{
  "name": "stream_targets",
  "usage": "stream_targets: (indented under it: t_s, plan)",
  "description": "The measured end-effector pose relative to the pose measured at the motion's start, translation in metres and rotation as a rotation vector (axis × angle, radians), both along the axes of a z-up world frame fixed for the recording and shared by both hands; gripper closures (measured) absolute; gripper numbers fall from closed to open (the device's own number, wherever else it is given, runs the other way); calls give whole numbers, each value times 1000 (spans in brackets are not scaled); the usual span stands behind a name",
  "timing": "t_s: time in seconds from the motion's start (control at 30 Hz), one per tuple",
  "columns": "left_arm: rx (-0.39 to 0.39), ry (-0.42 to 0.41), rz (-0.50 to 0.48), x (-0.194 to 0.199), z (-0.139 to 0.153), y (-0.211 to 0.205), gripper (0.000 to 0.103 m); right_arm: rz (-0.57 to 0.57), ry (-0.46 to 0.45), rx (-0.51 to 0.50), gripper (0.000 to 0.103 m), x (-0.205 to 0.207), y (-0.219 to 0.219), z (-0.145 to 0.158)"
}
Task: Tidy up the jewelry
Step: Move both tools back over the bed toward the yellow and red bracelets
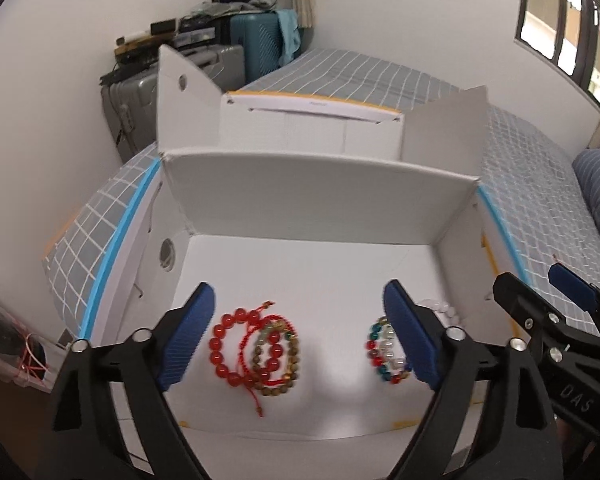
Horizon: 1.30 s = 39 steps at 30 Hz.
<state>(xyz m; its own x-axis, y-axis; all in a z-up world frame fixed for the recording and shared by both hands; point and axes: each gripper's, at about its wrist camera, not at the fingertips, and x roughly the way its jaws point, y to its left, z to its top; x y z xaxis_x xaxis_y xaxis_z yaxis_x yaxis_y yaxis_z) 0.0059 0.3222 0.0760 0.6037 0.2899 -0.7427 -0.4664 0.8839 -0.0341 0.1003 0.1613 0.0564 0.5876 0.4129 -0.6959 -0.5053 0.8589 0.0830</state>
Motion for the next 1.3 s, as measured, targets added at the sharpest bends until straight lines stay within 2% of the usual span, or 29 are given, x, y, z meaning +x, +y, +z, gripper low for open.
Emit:
stream_targets:
  t_s: [0.2,0.6,1.03,1.2,1.3]
  plan:
    - [20,-42,-58,4,9,-36,6,-82,-15,4,8,11,-47,3]
    - [60,-46,-209,37,12,-129,6,-240,-50,-14,8,33,-152,19]
    - [49,3,-356,71,-10,-228,6,-330,-6,-79,8,95,-235,-3]
    - [42,47,-424,86,-30,-269,6,-358,32,-107,8,124,-263,-21]
    - [11,84,-463,93,-48,-291,6,-375,69,-101,8,139,-276,-32]
